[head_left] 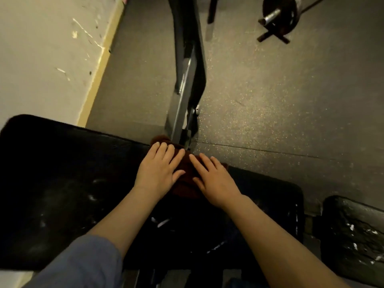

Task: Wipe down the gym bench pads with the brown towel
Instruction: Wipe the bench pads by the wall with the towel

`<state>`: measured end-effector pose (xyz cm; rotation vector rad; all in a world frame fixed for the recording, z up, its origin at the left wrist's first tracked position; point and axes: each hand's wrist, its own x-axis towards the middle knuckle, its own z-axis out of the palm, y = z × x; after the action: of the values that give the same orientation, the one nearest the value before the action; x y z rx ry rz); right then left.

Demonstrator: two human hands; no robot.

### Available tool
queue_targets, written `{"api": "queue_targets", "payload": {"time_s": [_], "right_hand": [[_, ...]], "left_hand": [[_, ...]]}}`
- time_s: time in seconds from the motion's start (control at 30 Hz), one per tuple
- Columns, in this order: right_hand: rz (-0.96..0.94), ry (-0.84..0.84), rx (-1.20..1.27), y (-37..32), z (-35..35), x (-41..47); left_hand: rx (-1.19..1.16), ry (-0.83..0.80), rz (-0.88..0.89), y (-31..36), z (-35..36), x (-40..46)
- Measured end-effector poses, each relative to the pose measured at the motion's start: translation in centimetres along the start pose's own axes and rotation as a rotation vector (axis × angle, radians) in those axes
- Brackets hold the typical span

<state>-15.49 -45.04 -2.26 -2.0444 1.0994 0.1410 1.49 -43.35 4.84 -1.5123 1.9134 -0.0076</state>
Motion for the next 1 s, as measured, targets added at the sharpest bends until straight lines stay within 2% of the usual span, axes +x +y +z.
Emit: {"api": "queue_targets", "payload": {"time_s": [0.13, 0.4, 0.63, 0.87, 1.0], "right_hand": [[-0.031, 0.022, -0.054, -6.2, 0.4, 0.8], [-0.202, 0.017, -0.216, -16.6, 0.1, 1.2], [-0.347, 0.04, -0.29, -25.5, -1.3, 2.6], [-0.468, 0.029, -0.416, -33.7, -1.2, 3.6], [-0.579, 0.0, -0.499, -36.6, 0.7, 2.5]], "left_hand": [[-0.017, 0.004, -0.076, -4.0, 1.2, -4.4], [0.14, -0.007, -0.242, -10.1, 1.8, -12.5], [0.063, -0.017, -0.521, -17.0, 2.3, -18.8], [-0.302, 0.051, -0.761, -18.6, 5.4, -24.9], [-0.657, 0.342, -0.861, -16.6, 8.4, -27.3]]}}
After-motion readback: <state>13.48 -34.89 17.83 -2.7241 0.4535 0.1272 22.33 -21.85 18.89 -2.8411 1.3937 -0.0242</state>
